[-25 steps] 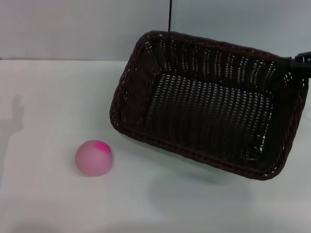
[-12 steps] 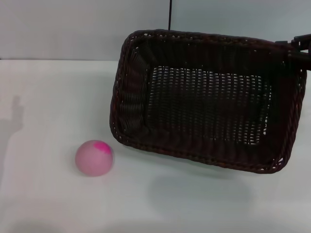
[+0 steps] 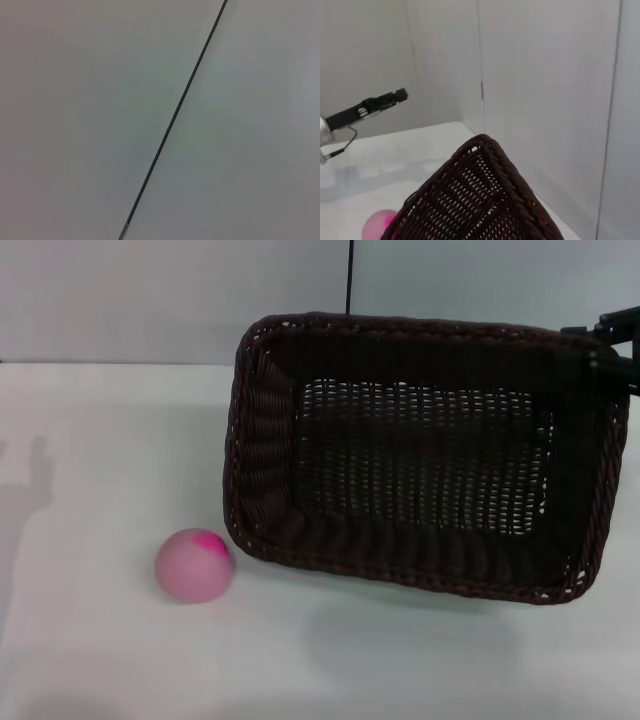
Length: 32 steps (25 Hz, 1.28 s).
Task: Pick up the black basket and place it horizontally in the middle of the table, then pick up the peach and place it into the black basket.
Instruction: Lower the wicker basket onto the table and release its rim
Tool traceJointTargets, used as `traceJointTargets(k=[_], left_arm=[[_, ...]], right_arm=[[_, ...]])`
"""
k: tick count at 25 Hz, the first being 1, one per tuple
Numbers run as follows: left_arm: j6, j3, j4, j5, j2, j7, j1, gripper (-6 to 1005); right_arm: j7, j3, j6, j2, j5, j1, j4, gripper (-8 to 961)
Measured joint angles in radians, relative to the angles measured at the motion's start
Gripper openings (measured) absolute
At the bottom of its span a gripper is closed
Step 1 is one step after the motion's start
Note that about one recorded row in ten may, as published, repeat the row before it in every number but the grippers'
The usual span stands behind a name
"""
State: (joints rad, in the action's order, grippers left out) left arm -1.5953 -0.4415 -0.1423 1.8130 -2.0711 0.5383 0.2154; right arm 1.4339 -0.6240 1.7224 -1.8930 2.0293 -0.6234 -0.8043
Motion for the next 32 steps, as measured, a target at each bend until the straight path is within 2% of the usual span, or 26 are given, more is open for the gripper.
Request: traceJointTargets(k=[7, 12, 14, 19, 24, 30, 32], left_arm=[[0.0, 0.004, -0.002, 0.001, 0.0, 0.0, 0.008, 507], [0.016, 0.004, -0.012, 0.002, 0.0, 0.0, 0.01, 507], [0.045, 0.004, -0.014, 0.003, 0.0, 0.0, 0.011, 507], [0.065, 0.007, -0.015, 0.003, 0.0, 0.0, 0.013, 505], [0.064, 0.015, -0.018, 0.003, 0.0, 0.0, 0.013, 502], [0.064, 0.02, -0.027, 0.003, 0.0, -0.001, 0.013, 491], [0.065, 0.027, -0.027, 0.003, 0.0, -0.004, 0.015, 487]], right_arm=[[-0.116, 0.01, 0.013, 0.042, 0.0, -0.009, 0.112, 309], [-0.172, 0.01, -0.001, 0.056, 0.0, -0.009, 0.156, 323], [-0.181, 0.007, -0.013, 0.055, 0.0, -0.01, 0.16, 328], [-0.195, -0.008, -0.051, 0.035, 0.004, -0.019, 0.16, 342], [-0.181, -0.029, -0.094, 0.03, 0.004, -0.035, 0.161, 356], [-0.231, 0.0, -0.192, 0.022, -0.028, -0.045, 0.165, 372], [-0.286, 0.035, -0.274, 0.015, -0.112, -0.039, 0.17, 534]])
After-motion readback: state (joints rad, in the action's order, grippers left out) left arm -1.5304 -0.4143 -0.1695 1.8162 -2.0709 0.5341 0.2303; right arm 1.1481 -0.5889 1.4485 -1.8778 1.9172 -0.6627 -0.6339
